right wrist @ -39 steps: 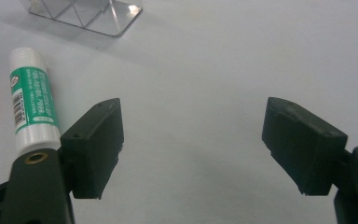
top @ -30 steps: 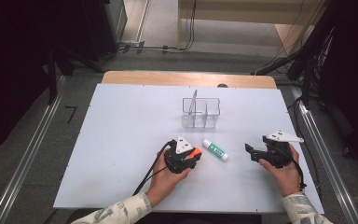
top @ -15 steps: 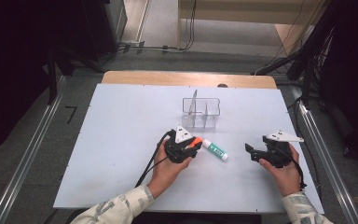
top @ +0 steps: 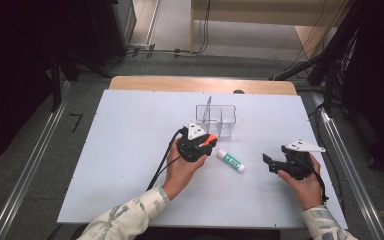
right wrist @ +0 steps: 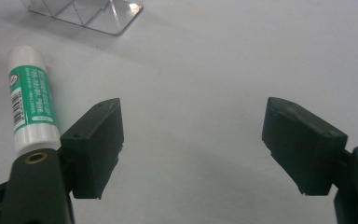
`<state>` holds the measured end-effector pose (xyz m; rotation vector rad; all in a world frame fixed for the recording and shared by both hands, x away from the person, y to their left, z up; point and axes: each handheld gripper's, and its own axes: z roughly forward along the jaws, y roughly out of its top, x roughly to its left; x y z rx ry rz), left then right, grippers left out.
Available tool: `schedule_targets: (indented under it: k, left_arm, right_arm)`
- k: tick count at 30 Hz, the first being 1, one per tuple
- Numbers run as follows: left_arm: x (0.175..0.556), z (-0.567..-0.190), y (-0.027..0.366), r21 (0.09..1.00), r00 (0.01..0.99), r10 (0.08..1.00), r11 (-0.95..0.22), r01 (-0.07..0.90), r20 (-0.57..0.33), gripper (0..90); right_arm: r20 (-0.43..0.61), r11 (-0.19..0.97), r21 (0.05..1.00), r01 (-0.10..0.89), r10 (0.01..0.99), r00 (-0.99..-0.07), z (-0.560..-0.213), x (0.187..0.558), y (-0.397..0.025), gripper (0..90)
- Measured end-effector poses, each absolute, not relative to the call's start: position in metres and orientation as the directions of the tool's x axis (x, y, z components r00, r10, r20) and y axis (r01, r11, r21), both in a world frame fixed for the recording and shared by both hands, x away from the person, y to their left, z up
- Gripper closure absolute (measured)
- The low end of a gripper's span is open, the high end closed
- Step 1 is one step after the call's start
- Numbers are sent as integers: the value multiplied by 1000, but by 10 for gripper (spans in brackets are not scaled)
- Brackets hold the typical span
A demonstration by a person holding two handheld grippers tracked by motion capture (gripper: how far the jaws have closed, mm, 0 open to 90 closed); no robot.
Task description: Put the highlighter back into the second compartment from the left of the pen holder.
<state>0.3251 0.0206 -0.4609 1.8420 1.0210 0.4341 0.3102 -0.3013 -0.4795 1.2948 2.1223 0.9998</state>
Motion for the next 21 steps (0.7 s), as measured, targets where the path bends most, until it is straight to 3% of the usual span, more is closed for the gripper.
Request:
schedule_targets:
  k: [21]
  left_arm:
    - [358, -431, 12, 869, 561, 819, -181, 459, -125, 676]
  right_arm:
    - [-11, 300, 776, 555, 886, -463, -479, 310, -299, 196]
